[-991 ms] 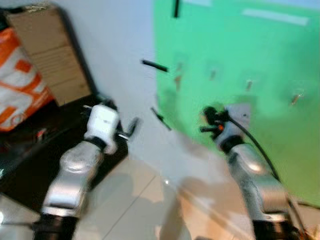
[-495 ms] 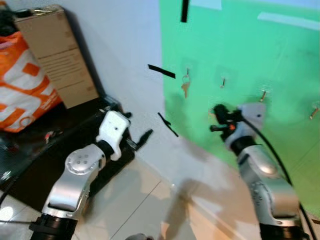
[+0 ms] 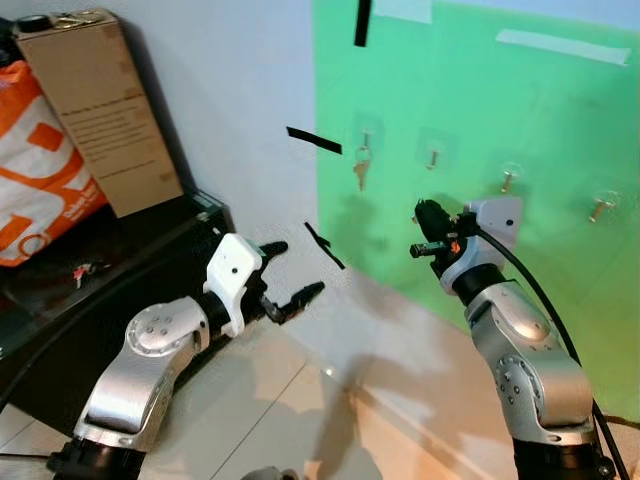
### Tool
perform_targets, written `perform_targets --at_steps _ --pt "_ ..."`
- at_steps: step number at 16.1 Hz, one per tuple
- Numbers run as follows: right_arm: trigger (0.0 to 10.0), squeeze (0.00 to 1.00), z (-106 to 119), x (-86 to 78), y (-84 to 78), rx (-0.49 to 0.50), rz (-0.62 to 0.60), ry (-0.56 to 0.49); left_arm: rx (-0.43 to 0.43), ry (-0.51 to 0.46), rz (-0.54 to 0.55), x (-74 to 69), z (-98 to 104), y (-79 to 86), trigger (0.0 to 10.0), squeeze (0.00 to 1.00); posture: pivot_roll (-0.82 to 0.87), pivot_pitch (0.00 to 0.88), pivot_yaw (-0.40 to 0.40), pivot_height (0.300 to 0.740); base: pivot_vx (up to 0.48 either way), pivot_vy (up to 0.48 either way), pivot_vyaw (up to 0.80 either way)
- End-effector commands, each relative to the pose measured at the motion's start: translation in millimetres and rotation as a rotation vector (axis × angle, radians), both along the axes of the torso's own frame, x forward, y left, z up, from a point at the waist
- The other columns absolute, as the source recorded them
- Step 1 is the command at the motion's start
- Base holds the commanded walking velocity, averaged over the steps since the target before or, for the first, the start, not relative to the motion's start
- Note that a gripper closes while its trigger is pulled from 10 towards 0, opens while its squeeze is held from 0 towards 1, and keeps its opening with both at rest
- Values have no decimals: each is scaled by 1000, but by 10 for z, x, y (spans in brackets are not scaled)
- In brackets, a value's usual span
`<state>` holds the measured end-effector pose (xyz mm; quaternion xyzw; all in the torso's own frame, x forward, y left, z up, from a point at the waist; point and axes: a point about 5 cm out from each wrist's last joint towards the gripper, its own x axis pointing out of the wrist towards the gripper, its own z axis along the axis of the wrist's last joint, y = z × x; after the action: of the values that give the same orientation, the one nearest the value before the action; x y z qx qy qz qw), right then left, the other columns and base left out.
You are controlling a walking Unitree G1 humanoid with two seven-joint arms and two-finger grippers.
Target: Hang keys on a hook
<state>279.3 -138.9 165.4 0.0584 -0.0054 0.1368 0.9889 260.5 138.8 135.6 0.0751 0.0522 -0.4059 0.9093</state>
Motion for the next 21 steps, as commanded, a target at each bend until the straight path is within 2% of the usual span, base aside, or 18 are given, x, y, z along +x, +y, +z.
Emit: perform_targets --at_steps 1,9,21 --pt "10000 0 106 30 37 19 22 -27 3 1 -18 -22 33 15 10000 0 -59 0 52 740 0 0 0" --pt "10000 0 307 131 29 98 -4 -78 -52 14 -88 -102 128 -28 10000 0 -45 0 46 740 0 0 0" --pt "10000 0 314 206 -9 156 -55 -43 -56 29 -98 -103 138 -34 10000 0 -39 0 41 740 0 0 0"
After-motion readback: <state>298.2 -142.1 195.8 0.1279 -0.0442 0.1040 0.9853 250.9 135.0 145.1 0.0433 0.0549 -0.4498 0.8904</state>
